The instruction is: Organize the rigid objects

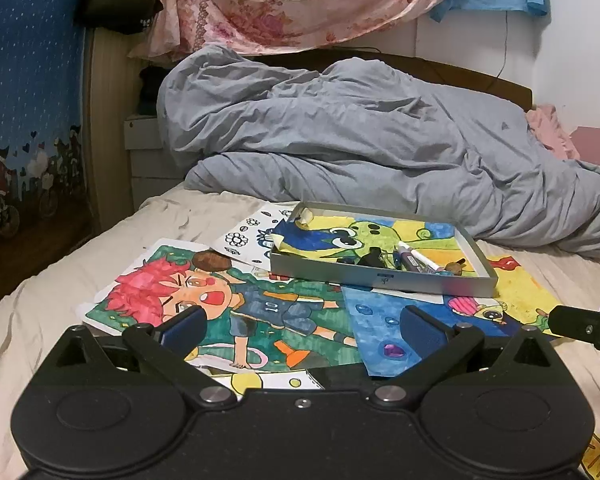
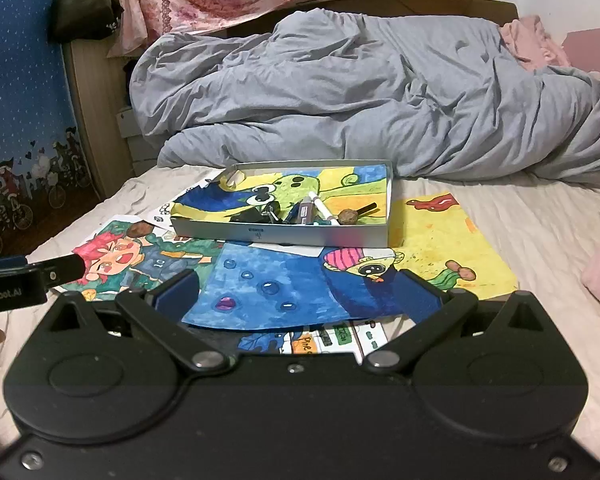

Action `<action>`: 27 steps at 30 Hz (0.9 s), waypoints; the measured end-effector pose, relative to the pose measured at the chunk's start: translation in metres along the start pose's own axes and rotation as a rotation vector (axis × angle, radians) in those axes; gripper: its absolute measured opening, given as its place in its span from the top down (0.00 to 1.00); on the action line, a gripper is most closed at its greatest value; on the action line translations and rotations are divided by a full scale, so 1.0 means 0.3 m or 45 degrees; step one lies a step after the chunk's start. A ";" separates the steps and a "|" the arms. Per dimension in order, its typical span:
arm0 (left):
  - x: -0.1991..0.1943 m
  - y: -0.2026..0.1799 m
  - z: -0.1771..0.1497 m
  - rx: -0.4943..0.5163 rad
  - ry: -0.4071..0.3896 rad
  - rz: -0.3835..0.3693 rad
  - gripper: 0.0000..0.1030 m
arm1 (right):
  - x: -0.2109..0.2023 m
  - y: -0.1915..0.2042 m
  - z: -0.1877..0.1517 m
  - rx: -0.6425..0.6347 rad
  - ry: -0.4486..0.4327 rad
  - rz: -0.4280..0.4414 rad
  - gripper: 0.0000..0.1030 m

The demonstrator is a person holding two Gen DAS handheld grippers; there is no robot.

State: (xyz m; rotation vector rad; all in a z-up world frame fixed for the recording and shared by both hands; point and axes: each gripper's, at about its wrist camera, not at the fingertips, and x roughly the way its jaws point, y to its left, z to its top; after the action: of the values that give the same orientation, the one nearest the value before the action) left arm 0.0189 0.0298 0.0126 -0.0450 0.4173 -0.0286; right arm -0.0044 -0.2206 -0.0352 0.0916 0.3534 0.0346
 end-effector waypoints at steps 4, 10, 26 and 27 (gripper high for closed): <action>0.007 0.002 -0.006 0.001 0.009 0.006 0.01 | 0.010 0.005 -0.003 -0.008 0.012 0.001 0.00; 0.020 -0.014 -0.008 0.016 0.021 0.024 0.01 | 0.022 0.004 -0.001 -0.001 0.014 -0.002 0.00; 0.015 -0.046 -0.017 0.099 0.013 0.040 0.01 | 0.026 -0.004 -0.002 -0.006 0.017 -0.003 0.00; 0.016 -0.048 -0.018 0.105 0.016 0.041 0.01 | 0.026 -0.005 -0.003 -0.006 0.018 -0.002 0.00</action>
State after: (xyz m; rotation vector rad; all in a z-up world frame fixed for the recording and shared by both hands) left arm 0.0208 0.0151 0.0065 0.0434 0.4286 -0.0142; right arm 0.0027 -0.2216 -0.0389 0.0866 0.3676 0.0343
